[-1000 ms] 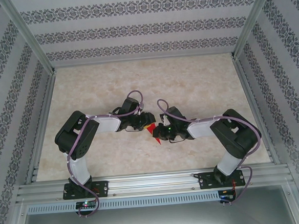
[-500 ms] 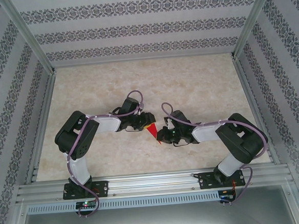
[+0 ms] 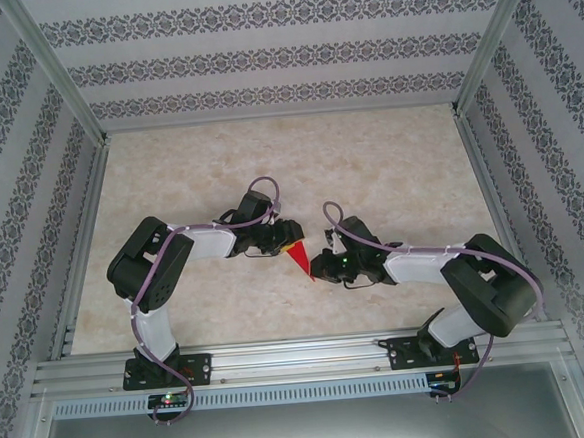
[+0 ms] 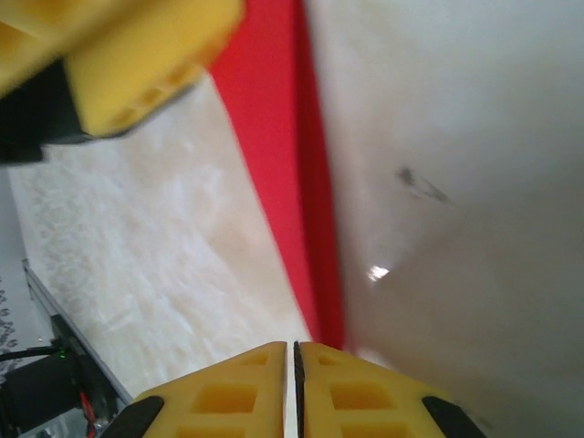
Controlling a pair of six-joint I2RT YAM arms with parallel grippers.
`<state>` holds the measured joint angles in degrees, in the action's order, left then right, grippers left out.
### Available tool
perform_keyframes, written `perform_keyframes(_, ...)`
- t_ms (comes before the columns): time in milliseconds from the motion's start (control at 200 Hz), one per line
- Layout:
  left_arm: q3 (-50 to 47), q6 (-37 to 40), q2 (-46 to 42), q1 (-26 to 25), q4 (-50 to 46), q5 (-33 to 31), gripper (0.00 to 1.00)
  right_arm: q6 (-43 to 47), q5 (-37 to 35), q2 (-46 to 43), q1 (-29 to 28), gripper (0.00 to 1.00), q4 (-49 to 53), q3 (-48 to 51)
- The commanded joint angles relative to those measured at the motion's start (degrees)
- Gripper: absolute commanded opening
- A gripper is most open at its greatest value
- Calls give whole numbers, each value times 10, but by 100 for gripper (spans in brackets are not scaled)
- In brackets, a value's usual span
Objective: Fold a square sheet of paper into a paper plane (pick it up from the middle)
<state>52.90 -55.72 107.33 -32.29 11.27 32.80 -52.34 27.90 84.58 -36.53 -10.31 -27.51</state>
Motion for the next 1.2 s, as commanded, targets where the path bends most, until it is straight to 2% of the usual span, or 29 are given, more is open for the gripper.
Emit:
perform_keyframes(0, -1, 12, 24, -5, -41, -13, 46, 9, -17, 12, -5, 12, 34, 10)
perform_keyframes(340, -2, 12, 23, -4, -41, -14, 46, 14, -20, -58, -4, 12, 29, -28)
perform_keyframes(734, -3, 13, 24, -4, -40, -13, 46, -3, 6, 66, -7, 12, -43, -94)
perform_keyframes(1194, -3, 14, 21, -4, -42, -12, 46, -16, -10, 130, -1, 11, -61, -92)
